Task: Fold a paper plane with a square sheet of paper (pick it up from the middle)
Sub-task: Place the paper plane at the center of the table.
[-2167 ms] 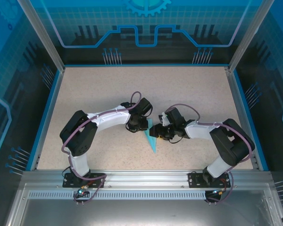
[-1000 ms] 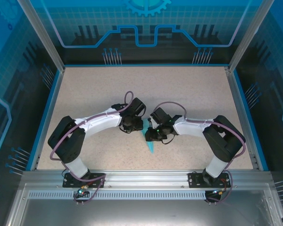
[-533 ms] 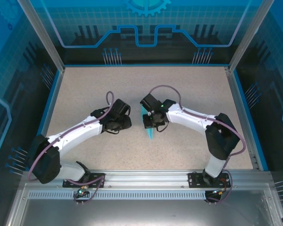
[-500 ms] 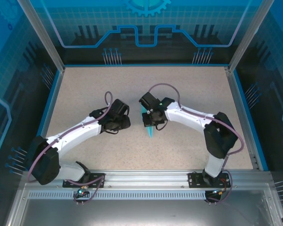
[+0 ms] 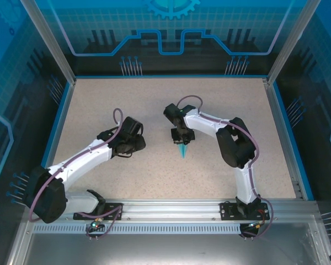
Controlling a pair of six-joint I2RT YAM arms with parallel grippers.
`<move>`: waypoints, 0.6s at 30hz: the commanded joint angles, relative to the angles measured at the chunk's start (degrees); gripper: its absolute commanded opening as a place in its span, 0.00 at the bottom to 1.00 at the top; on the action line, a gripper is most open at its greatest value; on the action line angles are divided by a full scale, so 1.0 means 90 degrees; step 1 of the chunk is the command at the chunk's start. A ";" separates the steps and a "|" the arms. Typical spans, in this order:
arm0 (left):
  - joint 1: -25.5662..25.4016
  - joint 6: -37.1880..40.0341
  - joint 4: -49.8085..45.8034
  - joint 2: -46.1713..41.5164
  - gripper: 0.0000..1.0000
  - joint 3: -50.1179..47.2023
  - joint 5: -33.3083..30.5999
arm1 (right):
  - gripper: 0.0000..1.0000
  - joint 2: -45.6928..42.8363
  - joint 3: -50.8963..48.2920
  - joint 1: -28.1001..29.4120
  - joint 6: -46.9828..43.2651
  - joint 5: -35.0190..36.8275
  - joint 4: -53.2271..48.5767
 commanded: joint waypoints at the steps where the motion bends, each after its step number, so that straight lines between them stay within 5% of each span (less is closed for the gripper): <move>1: 0.0048 0.0084 0.0045 -0.0109 0.36 -0.0102 -0.0115 | 0.16 0.0254 0.0078 -0.0016 0.0111 -0.0110 -0.0234; 11: 0.0067 0.0141 -0.0020 -0.0127 0.36 -0.0007 -0.0212 | 0.21 -0.0149 0.0239 -0.0082 -0.0056 -0.0364 -0.0335; 18: 0.0091 0.0287 -0.0060 -0.0406 0.39 -0.0030 -0.0650 | 0.44 -0.1760 0.0075 -0.0089 -0.0318 0.0193 -0.0515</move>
